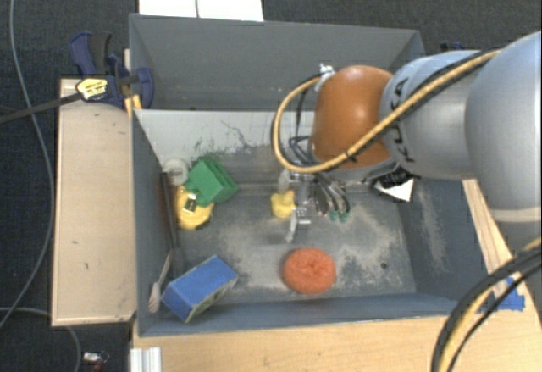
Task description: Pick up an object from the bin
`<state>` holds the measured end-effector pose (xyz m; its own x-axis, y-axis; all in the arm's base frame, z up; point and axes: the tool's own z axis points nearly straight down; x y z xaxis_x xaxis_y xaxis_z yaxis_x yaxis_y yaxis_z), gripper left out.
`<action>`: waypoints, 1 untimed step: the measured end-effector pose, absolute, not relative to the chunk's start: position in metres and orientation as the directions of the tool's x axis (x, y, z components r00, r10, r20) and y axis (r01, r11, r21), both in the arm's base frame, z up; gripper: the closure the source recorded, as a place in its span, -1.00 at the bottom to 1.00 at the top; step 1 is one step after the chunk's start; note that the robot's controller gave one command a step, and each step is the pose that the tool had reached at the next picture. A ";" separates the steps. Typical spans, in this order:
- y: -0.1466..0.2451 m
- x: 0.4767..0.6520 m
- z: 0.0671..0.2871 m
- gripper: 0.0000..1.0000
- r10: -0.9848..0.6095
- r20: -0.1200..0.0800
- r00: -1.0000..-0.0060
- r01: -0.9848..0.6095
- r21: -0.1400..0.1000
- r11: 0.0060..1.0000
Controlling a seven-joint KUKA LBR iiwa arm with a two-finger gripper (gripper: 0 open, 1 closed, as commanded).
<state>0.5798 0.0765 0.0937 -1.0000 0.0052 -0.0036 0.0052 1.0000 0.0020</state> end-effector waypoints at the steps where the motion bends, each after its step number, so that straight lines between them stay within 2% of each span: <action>1: 0.095 0.549 0.085 1.00 -0.008 -0.009 -1.000 -0.008 0.005 1.000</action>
Offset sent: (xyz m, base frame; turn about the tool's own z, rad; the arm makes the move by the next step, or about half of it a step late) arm 0.0000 0.0000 0.0000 0.0000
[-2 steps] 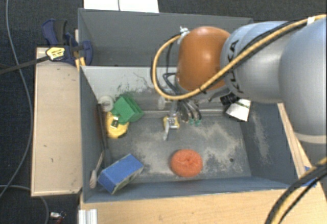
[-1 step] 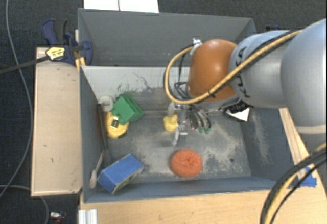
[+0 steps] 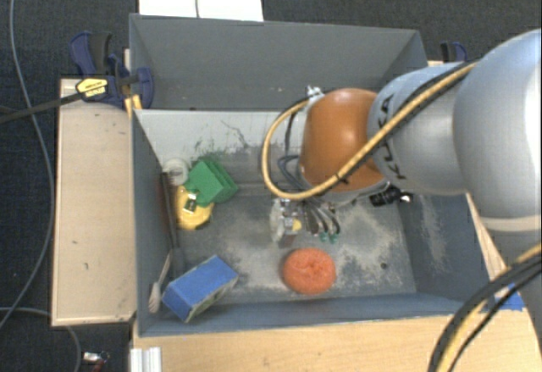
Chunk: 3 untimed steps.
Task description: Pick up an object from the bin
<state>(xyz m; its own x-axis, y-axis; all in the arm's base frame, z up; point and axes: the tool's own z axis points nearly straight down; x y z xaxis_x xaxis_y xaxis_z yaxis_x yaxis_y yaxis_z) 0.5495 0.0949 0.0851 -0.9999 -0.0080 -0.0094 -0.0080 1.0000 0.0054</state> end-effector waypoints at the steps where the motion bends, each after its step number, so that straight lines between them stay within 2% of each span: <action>1: 0.095 0.549 0.085 -1.00 -0.006 -0.009 -1.000 -0.006 0.005 1.000; 2: 0.095 0.549 0.085 -1.00 -0.005 -0.009 -1.000 -0.006 0.005 1.000; 3: 0.057 0.538 0.088 -1.00 0.052 -0.009 -0.999 0.052 0.007 0.999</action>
Offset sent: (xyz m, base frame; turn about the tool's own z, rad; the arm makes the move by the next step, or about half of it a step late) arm 0.0000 0.0000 0.0000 0.0000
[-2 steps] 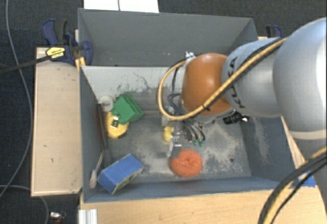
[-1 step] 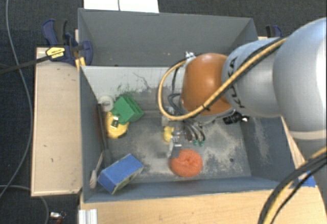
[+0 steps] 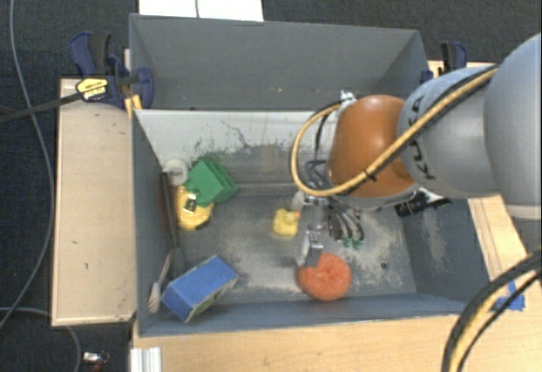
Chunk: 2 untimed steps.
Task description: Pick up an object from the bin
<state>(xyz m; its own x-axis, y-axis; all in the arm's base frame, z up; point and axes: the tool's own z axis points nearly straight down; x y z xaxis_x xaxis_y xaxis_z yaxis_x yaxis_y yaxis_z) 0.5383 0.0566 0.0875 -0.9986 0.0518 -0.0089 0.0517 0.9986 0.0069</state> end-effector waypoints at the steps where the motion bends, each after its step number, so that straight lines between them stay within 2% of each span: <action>1: 0.025 0.536 0.108 -1.00 -0.023 -0.013 -1.000 -0.023 0.007 1.000; 2: 0.019 0.555 0.111 -1.00 0.109 -0.012 -0.994 0.109 0.007 0.994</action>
Offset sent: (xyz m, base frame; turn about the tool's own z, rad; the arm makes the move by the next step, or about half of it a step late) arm 0.0206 -0.0374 0.0231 0.0677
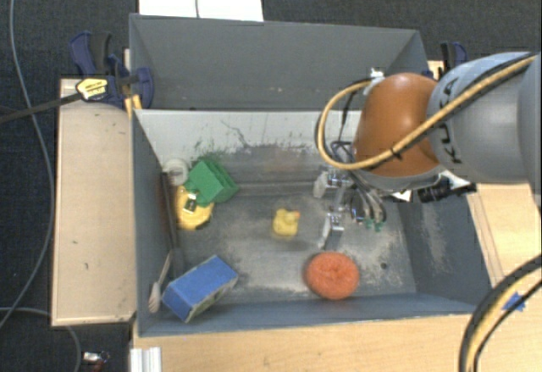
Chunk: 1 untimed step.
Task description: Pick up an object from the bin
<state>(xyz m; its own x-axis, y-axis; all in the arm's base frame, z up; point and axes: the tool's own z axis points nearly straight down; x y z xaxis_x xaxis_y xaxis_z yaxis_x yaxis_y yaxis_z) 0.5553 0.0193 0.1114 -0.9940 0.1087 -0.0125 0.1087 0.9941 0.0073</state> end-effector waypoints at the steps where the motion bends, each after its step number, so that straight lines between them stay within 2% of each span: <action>1: 0.007 0.513 0.082 -1.00 0.049 -0.018 -0.999 0.048 0.007 0.999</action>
Offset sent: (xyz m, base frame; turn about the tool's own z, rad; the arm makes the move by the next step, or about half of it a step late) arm -0.0391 -0.0002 -0.0414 -0.2065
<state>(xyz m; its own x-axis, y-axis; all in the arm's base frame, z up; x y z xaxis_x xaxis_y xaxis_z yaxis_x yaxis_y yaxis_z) 0.5130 0.0072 0.0824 -0.9987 0.0485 -0.0181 0.0484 0.9988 0.0066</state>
